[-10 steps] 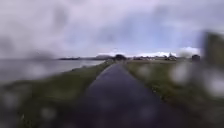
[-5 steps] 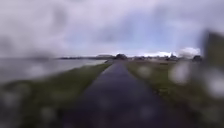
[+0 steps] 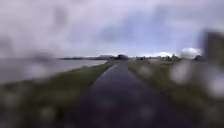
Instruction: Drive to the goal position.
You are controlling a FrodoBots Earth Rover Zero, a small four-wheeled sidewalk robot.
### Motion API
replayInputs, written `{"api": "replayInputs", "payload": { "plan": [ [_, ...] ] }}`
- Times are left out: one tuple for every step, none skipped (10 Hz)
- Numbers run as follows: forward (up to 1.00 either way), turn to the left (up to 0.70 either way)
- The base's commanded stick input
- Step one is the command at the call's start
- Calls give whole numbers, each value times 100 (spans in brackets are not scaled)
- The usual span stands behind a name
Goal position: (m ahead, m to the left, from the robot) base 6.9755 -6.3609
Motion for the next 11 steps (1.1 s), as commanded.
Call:
{"api": "replayInputs", "payload": {
  "plan": [
    [70, 0],
    [70, 0],
    [70, -11],
    [70, -26],
    [70, 0],
    [70, 0],
    [70, 0],
    [70, 0],
    [70, 0],
    [70, 0],
    [70, 0]
  ]
}}
